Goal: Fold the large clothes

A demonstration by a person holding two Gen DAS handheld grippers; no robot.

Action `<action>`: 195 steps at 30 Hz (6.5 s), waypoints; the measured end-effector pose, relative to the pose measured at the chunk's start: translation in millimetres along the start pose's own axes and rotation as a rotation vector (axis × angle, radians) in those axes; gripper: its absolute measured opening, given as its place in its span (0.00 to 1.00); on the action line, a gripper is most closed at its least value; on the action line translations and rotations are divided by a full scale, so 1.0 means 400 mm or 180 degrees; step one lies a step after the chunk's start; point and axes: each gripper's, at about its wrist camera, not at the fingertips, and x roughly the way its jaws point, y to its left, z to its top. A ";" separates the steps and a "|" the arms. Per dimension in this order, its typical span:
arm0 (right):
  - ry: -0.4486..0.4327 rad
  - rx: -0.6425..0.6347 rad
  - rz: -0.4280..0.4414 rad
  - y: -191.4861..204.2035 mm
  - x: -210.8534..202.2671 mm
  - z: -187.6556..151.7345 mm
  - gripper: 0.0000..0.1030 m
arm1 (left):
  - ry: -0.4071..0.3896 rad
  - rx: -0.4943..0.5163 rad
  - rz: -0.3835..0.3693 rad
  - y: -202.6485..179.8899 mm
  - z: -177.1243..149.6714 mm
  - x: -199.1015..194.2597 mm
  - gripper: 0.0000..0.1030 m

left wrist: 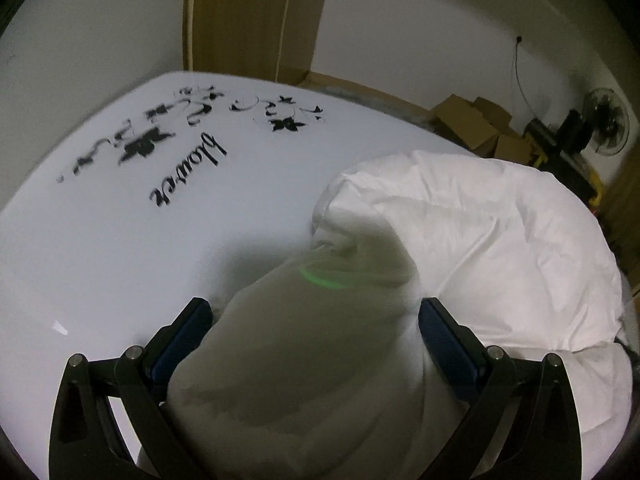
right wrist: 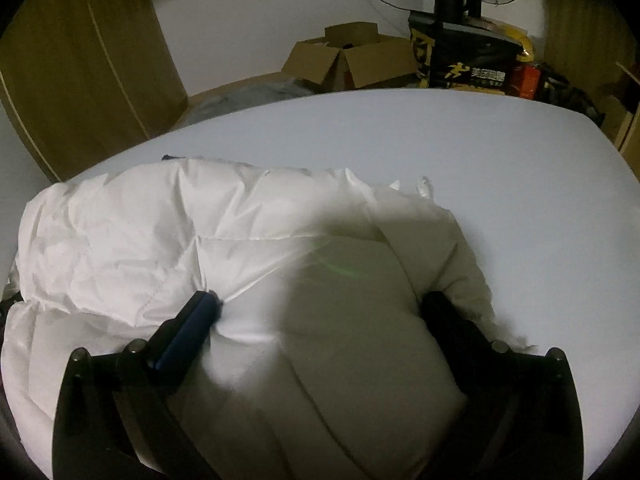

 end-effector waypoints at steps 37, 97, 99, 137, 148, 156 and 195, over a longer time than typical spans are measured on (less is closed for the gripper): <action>-0.0038 0.0282 0.0543 0.190 -0.093 0.101 0.34 | -0.0128 -0.0099 -0.0010 -0.017 -0.008 -0.168 1.00; 0.0332 0.0004 0.1246 0.367 -0.330 -0.460 0.83 | 0.0816 -0.1716 -0.1914 0.216 -0.420 -0.336 1.00; 0.0303 -0.0004 0.1265 0.366 -0.337 -0.458 0.83 | 0.0787 -0.1832 -0.1958 0.218 -0.429 -0.323 1.00; 0.0621 0.0171 0.1339 0.236 -0.307 -0.505 0.83 | 0.1789 -0.0619 -0.1447 0.181 -0.196 -0.178 0.98; 0.0481 0.0137 0.1291 0.257 -0.312 -0.477 0.77 | 0.1429 -0.0527 -0.1239 0.175 -0.186 -0.221 0.32; 0.0851 -0.0070 0.1100 0.372 -0.155 -0.389 0.26 | 0.0723 0.0193 -0.0854 0.052 -0.157 -0.374 0.26; -0.0200 0.1386 0.1762 -0.239 -0.410 -0.457 0.37 | 0.0004 0.1711 -0.0823 -0.836 -0.313 -0.654 0.25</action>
